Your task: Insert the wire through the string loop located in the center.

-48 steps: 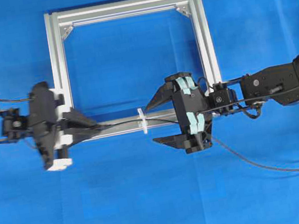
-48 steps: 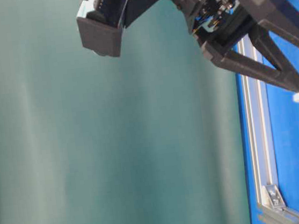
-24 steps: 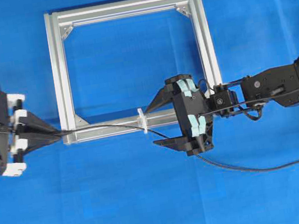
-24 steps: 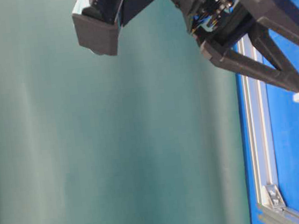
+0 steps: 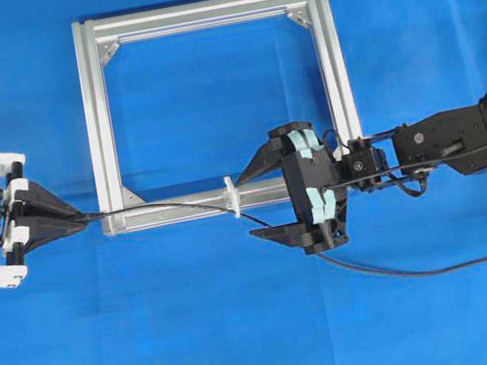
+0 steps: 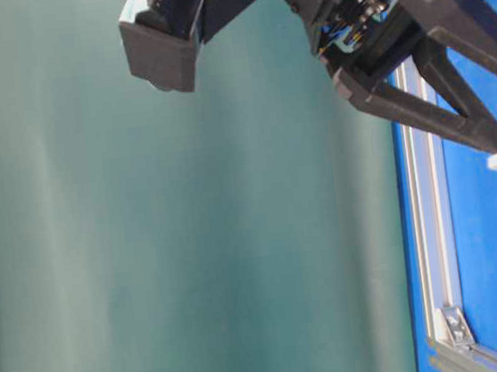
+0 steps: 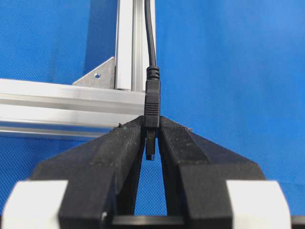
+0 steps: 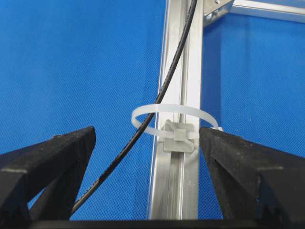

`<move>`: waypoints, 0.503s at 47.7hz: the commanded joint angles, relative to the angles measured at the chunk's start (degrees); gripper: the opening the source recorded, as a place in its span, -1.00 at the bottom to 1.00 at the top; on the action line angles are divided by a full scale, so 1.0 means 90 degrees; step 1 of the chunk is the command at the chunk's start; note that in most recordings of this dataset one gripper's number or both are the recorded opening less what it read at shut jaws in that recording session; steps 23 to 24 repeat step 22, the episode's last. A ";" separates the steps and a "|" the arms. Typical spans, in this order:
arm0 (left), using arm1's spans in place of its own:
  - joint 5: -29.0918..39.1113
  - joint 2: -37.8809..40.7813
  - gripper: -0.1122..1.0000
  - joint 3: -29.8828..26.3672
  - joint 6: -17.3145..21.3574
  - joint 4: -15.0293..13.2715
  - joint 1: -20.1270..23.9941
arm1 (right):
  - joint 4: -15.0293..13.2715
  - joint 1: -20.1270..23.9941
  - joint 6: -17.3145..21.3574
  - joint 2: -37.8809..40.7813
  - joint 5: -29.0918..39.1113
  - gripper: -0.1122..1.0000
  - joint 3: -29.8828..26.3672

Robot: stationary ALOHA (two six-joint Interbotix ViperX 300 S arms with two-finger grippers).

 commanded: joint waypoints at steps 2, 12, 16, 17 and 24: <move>0.0000 -0.0039 -0.66 -0.0068 0.0000 0.0010 -0.0020 | 0.0000 0.0020 0.0010 -0.0186 -0.0029 0.94 -0.0127; 0.0107 -0.0049 -0.65 -0.0078 0.0000 0.0010 -0.0020 | 0.0000 0.0020 0.0010 -0.0186 -0.0029 0.94 -0.0127; 0.0117 -0.0049 -0.56 -0.0088 -0.0039 0.0010 -0.0020 | 0.0000 0.0020 0.0010 -0.0186 -0.0029 0.94 -0.0127; 0.0117 -0.0049 -0.48 -0.0088 -0.0039 0.0010 -0.0020 | -0.0010 0.0020 0.0010 -0.0186 -0.0029 0.94 -0.0127; 0.0127 -0.0039 0.07 -0.0078 -0.0039 0.0010 -0.0020 | 0.0000 0.0020 0.0010 -0.0186 -0.0029 0.94 -0.0127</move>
